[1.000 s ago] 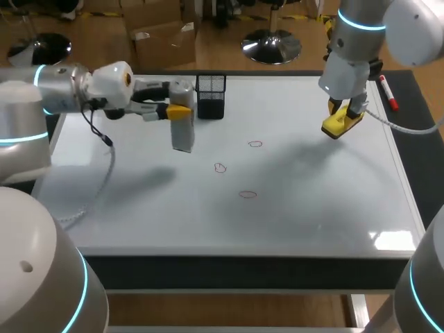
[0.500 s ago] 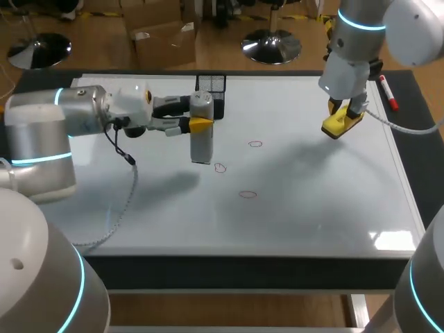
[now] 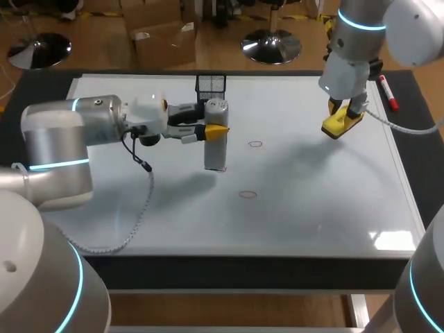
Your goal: Pick up the inspection probe, press it on each red-marked spot on the whiteboard one by one, put down the probe, pick up the eraser, and wipe off all the red marks.
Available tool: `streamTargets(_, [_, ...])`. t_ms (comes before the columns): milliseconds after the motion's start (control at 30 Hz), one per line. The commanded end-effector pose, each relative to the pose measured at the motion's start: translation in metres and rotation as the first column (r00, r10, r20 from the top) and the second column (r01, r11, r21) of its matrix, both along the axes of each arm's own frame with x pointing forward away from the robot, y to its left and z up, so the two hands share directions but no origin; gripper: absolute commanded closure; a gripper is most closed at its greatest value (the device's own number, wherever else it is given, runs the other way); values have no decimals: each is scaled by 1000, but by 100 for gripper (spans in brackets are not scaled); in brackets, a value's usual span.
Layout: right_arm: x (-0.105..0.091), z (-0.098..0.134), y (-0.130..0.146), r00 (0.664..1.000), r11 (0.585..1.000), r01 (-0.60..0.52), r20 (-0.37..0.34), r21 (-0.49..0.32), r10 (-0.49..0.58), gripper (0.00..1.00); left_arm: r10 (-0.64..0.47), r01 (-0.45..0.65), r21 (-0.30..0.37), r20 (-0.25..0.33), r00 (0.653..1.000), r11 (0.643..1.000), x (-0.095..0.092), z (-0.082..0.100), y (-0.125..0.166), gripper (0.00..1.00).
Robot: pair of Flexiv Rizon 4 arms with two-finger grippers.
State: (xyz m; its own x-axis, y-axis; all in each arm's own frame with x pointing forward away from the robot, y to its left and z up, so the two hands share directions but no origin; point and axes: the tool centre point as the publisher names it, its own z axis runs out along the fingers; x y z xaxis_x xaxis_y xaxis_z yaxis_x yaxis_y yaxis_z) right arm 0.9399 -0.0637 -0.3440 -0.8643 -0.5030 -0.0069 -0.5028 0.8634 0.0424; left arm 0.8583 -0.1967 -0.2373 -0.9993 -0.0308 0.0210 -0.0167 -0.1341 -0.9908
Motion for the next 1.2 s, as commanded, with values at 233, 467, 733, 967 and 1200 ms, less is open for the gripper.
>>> streamTargets(233, [0, 0, 0, 1000, 1000, -1, 0, -3, 1, 100, 9, -9, 5, 1, 1000, 1000, 11, -15, -14, 100])
streamTargets(467, [0, 0, 0, 1000, 1000, -1, 0, -3, 1, 100, 26, -26, -11, -8, 1000, 1000, 16, -20, -18, 100])
streamTargets(733, [0, 0, 0, 1000, 1000, -1, 0, -3, 1, 100, 27, -26, -18, 7, 1000, 999, 16, -26, -19, 100])
streamTargets(967, [0, 0, 0, 1000, 1000, -1, 0, -3, 1, 100, 28, -28, 5, 23, 999, 1000, 17, -27, -18, 100])
streamTargets(1200, [0, 0, 0, 1000, 1000, -1, 0, -3, 1, 100, 22, -23, 19, 23, 999, 1000, 18, -31, -18, 100])
